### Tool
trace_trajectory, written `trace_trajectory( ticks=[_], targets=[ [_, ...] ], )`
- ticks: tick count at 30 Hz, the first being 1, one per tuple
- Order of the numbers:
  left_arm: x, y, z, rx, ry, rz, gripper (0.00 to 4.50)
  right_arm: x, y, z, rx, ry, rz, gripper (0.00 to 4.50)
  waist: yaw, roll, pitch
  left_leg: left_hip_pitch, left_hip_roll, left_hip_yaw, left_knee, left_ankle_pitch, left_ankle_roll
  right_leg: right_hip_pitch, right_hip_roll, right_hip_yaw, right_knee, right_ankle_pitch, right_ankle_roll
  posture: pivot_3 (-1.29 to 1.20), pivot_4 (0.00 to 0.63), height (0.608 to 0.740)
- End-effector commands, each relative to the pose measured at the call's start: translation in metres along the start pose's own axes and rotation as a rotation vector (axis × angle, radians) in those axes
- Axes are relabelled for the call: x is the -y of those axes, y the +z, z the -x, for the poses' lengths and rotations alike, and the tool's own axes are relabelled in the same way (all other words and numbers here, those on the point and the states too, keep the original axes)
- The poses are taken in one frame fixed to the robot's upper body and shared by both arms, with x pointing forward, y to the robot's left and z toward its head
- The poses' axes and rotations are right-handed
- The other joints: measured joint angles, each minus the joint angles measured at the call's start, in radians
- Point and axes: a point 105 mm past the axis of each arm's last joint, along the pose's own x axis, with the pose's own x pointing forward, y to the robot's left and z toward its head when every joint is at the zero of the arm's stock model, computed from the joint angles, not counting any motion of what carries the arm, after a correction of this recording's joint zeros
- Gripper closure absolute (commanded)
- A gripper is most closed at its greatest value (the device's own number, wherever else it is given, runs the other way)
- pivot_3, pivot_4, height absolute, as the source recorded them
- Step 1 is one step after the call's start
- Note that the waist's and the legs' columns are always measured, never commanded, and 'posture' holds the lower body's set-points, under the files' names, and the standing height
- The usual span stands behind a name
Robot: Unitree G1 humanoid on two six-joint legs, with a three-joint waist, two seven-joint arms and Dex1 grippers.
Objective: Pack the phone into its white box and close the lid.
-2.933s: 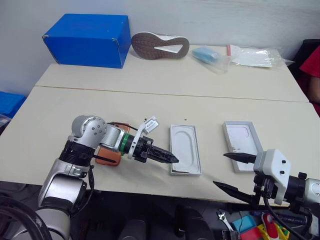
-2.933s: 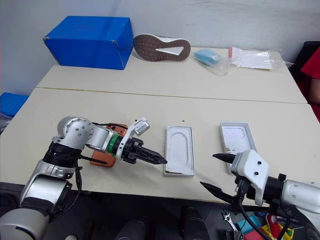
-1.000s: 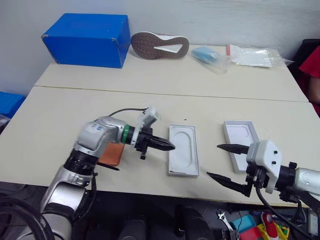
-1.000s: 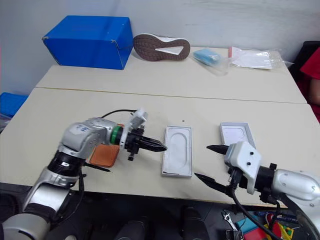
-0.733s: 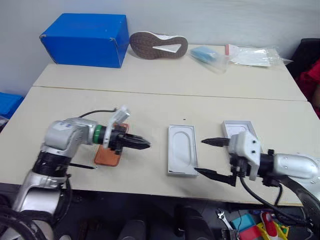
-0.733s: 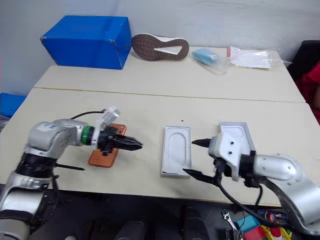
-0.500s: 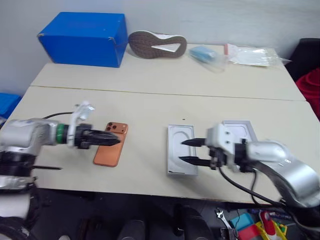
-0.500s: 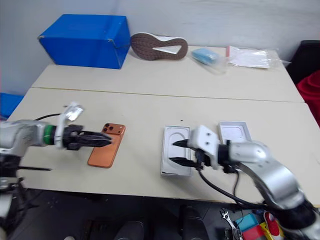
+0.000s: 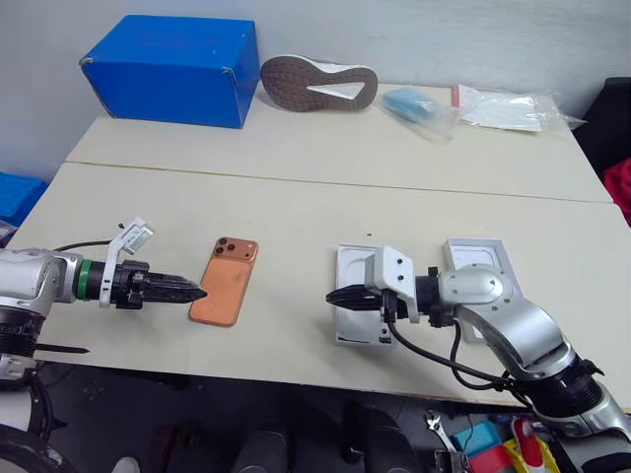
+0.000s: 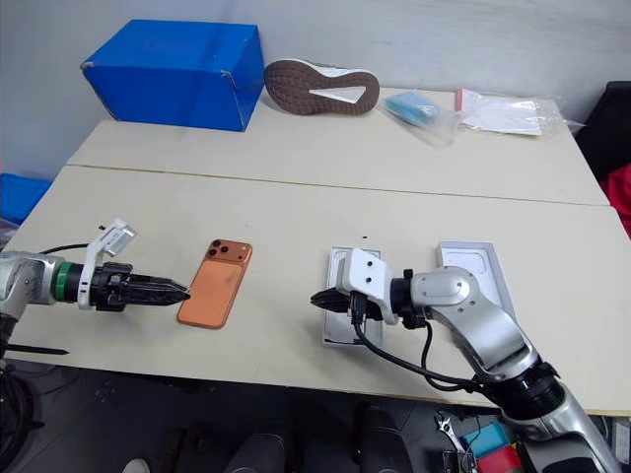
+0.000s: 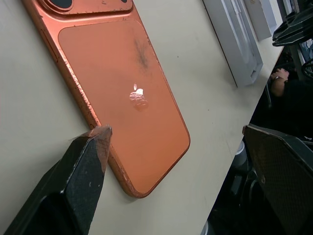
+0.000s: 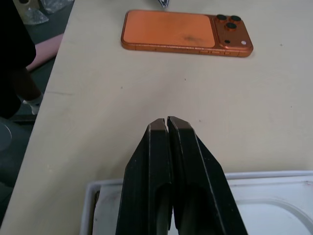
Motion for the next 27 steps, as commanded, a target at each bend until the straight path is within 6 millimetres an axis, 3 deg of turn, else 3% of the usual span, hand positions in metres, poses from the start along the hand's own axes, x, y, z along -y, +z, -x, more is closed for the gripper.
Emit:
trace_trajectory(
  ticks=[1, 6, 14, 22, 27],
  targets=[
    [-0.032, -0.005, -0.002, -0.058, 0.183, 0.052, 0.00, -0.003, 0.007, -0.042, -0.009, 0.071, 0.108, 4.45, -0.009, 0.001, 0.000, 0.001, -0.001, 0.001, -0.001, 0.001, 0.000, 0.001, 0.001, -0.002, 0.002, 0.000, 0.000, 0.00, 0.150, 0.740],
    [-0.034, 0.006, 0.000, -0.027, 0.166, 0.055, 0.00, 0.003, 0.008, -0.048, -0.002, 0.062, 0.116, 4.45, -0.007, 0.004, -0.001, 0.006, -0.003, -0.004, 0.000, 0.003, -0.001, 0.003, -0.002, 0.002, 0.010, -0.001, -0.002, 0.00, 0.150, 0.740],
    [-0.028, -0.014, 0.009, -0.140, 0.119, 0.100, 0.00, 0.001, 0.006, -0.059, -0.003, 0.074, 0.114, 4.45, -0.039, 0.004, -0.002, 0.007, -0.001, -0.003, 0.000, 0.003, -0.004, 0.002, -0.002, 0.003, 0.012, -0.002, -0.003, 0.00, 0.150, 0.740],
    [-0.011, -0.033, -0.014, -0.240, 0.024, 0.146, 0.00, 0.001, 0.003, -0.083, -0.015, 0.071, 0.119, 4.45, -0.039, 0.006, -0.003, 0.006, -0.002, -0.003, -0.001, 0.003, -0.004, -0.002, -0.002, 0.008, 0.015, -0.002, -0.003, 0.00, 0.150, 0.740],
    [-0.006, -0.044, -0.039, -0.246, 0.006, 0.203, 0.00, 0.004, -0.002, -0.091, -0.047, 0.063, 0.149, 4.45, -0.033, 0.018, -0.011, 0.007, -0.003, -0.003, -0.001, 0.002, -0.002, -0.002, -0.002, 0.009, 0.016, -0.002, -0.003, 0.00, 0.150, 0.740]
  ],
)
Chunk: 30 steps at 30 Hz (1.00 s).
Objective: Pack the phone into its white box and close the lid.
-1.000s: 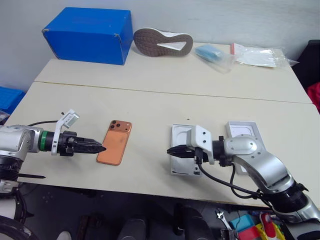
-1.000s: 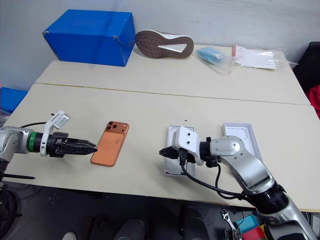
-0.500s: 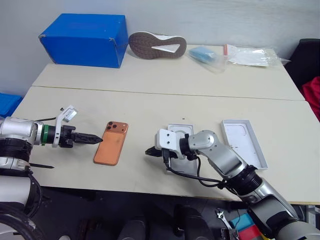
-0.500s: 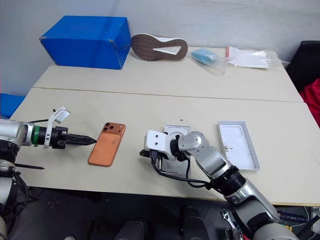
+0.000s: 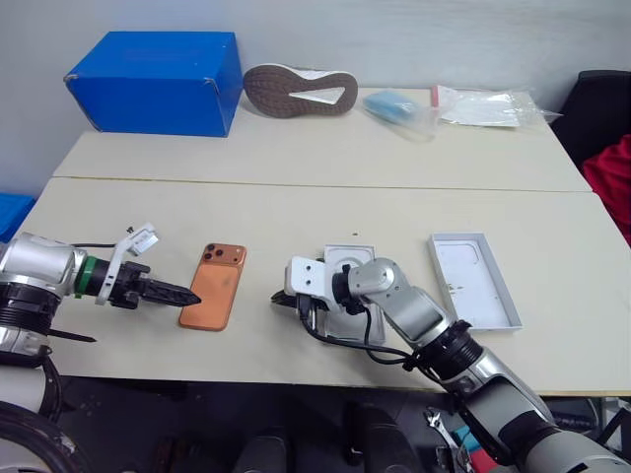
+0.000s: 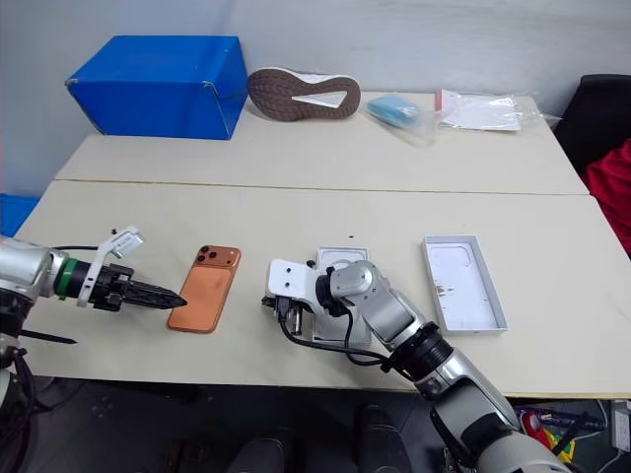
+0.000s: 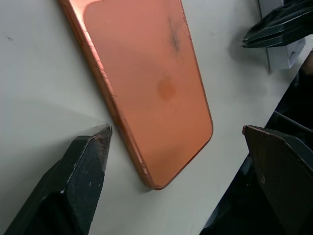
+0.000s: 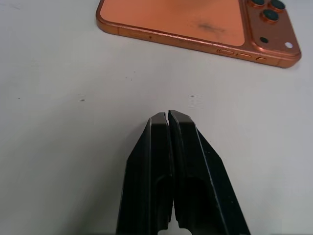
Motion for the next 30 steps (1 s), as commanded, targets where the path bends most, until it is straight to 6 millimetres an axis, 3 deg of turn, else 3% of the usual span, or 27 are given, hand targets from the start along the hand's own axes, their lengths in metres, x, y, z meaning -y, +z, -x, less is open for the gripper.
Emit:
trace_trajectory(
  ticks=[1, 6, 19, 27, 30],
  targets=[
    [-0.007, -0.029, -0.038, -0.085, -0.025, 0.134, 0.00, 0.005, 0.009, -0.004, 0.009, -0.011, 0.062, 4.45, 0.003, 0.006, -0.004, 0.000, -0.001, -0.001, 0.000, 0.000, 0.001, 0.000, 0.000, 0.001, 0.000, 0.000, 0.000, 0.00, 0.150, 0.740],
    [-0.001, -0.027, -0.055, -0.046, -0.074, 0.181, 0.00, 0.006, 0.002, -0.007, -0.017, -0.010, 0.084, 4.45, 0.016, 0.018, -0.012, 0.004, -0.006, -0.004, 0.000, 0.000, 0.005, 0.005, 0.000, 0.003, 0.000, 0.000, 0.000, 0.00, 0.150, 0.740],
    [0.025, -0.027, -0.083, -0.027, -0.165, 0.251, 0.00, 0.011, 0.000, -0.010, -0.022, -0.016, 0.089, 4.45, 0.026, 0.018, -0.013, 0.013, -0.016, -0.010, -0.002, 0.000, 0.011, 0.009, 0.001, 0.025, 0.009, 0.000, 0.000, 0.00, 0.150, 0.740],
    [0.023, -0.035, -0.073, -0.009, -0.091, 0.314, 0.00, 0.014, -0.002, -0.010, -0.023, -0.023, 0.088, 4.45, 0.021, 0.019, -0.015, 0.014, -0.016, -0.011, -0.003, 0.000, 0.011, 0.010, 0.001, 0.026, 0.008, 0.000, 0.000, 0.00, 0.150, 0.740],
    [0.029, -0.039, -0.079, -0.017, -0.114, 0.319, 0.00, 0.013, -0.001, -0.011, -0.019, -0.022, 0.090, 4.45, 0.020, 0.018, -0.015, 0.014, -0.016, -0.011, -0.005, 0.000, 0.011, 0.010, 0.001, 0.026, 0.008, 0.000, 0.000, 0.00, 0.150, 0.740]
  ],
)
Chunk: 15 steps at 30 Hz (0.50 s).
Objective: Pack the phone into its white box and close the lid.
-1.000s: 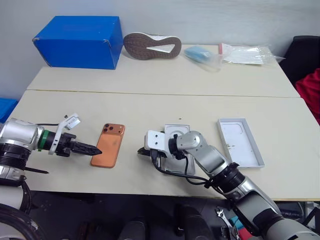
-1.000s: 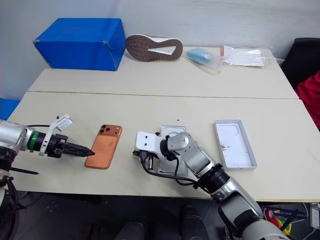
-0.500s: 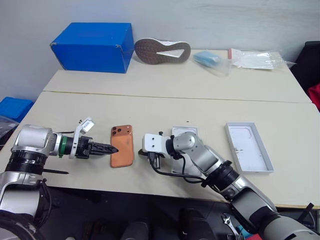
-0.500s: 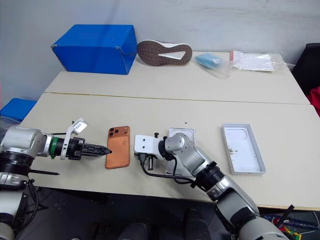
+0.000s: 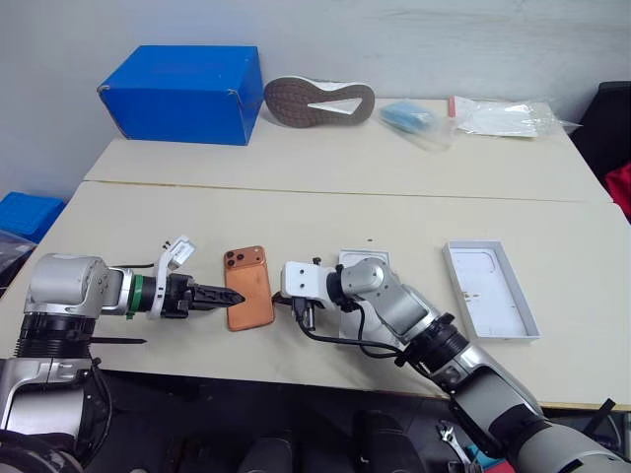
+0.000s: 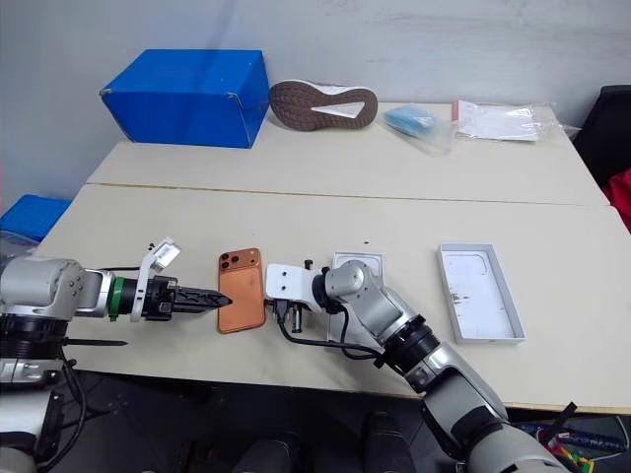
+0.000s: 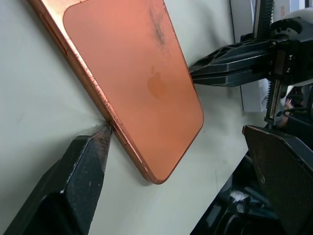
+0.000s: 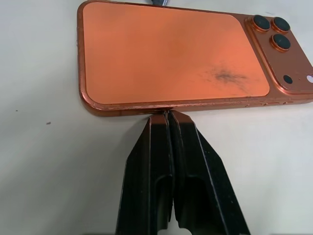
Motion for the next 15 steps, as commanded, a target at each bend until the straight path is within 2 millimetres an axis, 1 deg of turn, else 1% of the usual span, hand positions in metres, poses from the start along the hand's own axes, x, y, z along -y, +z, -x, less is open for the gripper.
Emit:
trace_trajectory(
  ticks=[1, 5, 7, 11, 15],
  targets=[
    [-0.006, -0.041, -0.031, -0.137, -0.049, 0.151, 0.00, 0.006, 0.010, -0.001, 0.026, -0.017, 0.021, 4.45, 0.000, 0.000, 0.000, 0.000, 0.000, 0.000, -0.001, 0.000, 0.000, 0.000, 0.000, 0.000, 0.000, 0.000, 0.000, 0.00, 0.150, 0.740],
    [0.003, -0.046, -0.040, -0.112, -0.149, 0.173, 0.00, 0.006, 0.011, -0.002, 0.031, -0.015, 0.019, 4.45, 0.004, 0.002, -0.002, 0.001, 0.000, 0.000, -0.002, 0.000, 0.000, 0.000, -0.001, 0.000, 0.000, 0.000, 0.000, 0.00, 0.150, 0.740],
    [0.003, -0.044, -0.042, -0.067, -0.180, 0.204, 0.00, 0.007, 0.011, -0.001, 0.032, -0.013, 0.018, 4.45, 0.004, 0.003, -0.004, 0.001, -0.001, 0.000, -0.002, 0.000, 0.000, 0.001, -0.001, 0.000, -0.001, 0.000, 0.000, 0.00, 0.150, 0.740],
    [-0.001, -0.036, -0.039, 0.024, -0.230, 0.277, 0.00, 0.007, 0.009, 0.001, 0.028, -0.010, 0.013, 4.45, 0.008, 0.003, -0.004, 0.002, -0.001, -0.002, -0.002, 0.000, 0.001, 0.003, -0.001, 0.000, -0.006, 0.000, 0.000, 0.00, 0.150, 0.740],
    [-0.004, -0.033, -0.034, 0.061, -0.246, 0.304, 0.00, 0.006, 0.007, 0.003, 0.022, -0.006, 0.010, 4.45, 0.007, 0.003, -0.004, 0.002, -0.002, -0.006, -0.002, 0.001, 0.001, 0.006, 0.000, 0.000, -0.009, 0.000, 0.000, 0.00, 0.150, 0.740]
  ],
)
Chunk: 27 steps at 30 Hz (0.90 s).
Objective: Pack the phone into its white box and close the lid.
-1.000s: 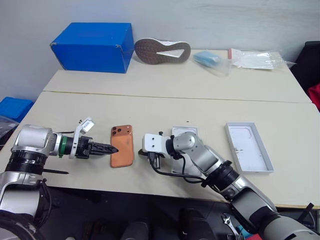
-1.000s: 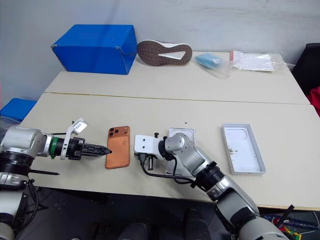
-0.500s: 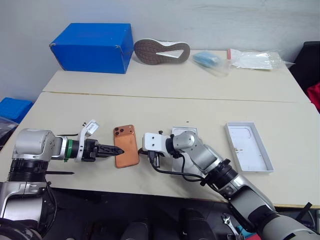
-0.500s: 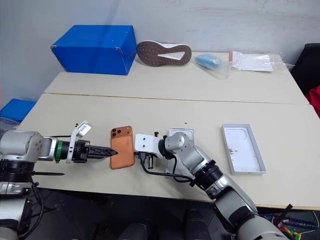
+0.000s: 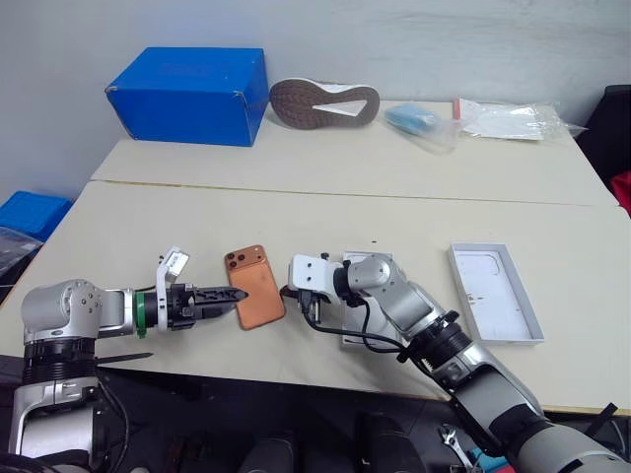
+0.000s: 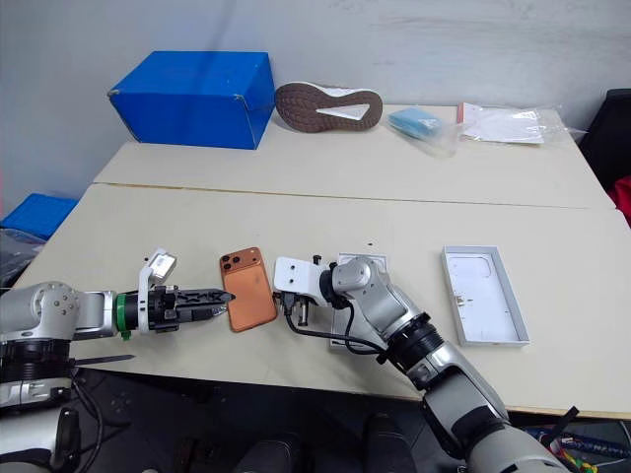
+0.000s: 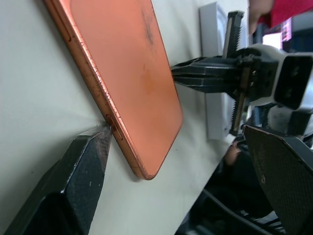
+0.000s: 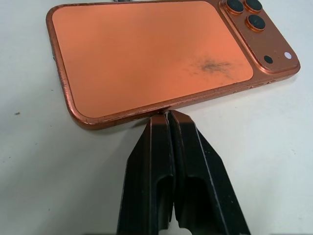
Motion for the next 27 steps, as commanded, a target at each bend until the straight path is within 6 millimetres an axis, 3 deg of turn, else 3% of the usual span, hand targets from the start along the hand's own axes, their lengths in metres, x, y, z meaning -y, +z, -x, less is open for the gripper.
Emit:
trace_trajectory(
  ticks=[1, 7, 16, 27],
  targets=[
    [-0.010, -0.027, -0.021, -0.095, -0.044, 0.141, 0.00, -0.004, 0.015, -0.005, 0.040, 0.030, 0.039, 4.45, -0.001, 0.000, 0.000, 0.000, 0.000, 0.000, 0.000, 0.000, 0.000, 0.000, 0.000, 0.000, 0.000, 0.000, 0.000, 0.00, 0.150, 0.740],
    [-0.007, -0.024, -0.023, -0.081, -0.055, 0.138, 0.00, -0.003, 0.015, -0.005, 0.041, 0.028, 0.036, 4.45, 0.000, 0.000, 0.000, 0.000, 0.000, -0.003, -0.001, 0.000, 0.000, 0.002, 0.000, -0.001, 0.000, 0.000, 0.000, 0.00, 0.150, 0.740],
    [0.018, -0.024, -0.033, -0.099, -0.166, 0.072, 0.00, -0.005, 0.015, -0.007, 0.043, 0.037, 0.034, 4.45, 0.000, 0.000, 0.000, 0.000, -0.001, -0.013, -0.002, 0.000, -0.001, 0.007, 0.001, -0.001, -0.003, 0.000, 0.000, 0.00, 0.150, 0.740],
    [0.012, -0.017, -0.029, -0.018, -0.130, 0.077, 0.00, -0.005, 0.013, -0.005, 0.037, 0.038, 0.033, 4.45, -0.001, 0.000, 0.000, 0.000, -0.001, -0.014, -0.008, 0.001, -0.002, 0.006, 0.001, -0.004, -0.007, 0.000, 0.000, 0.00, 0.150, 0.740]
  ],
)
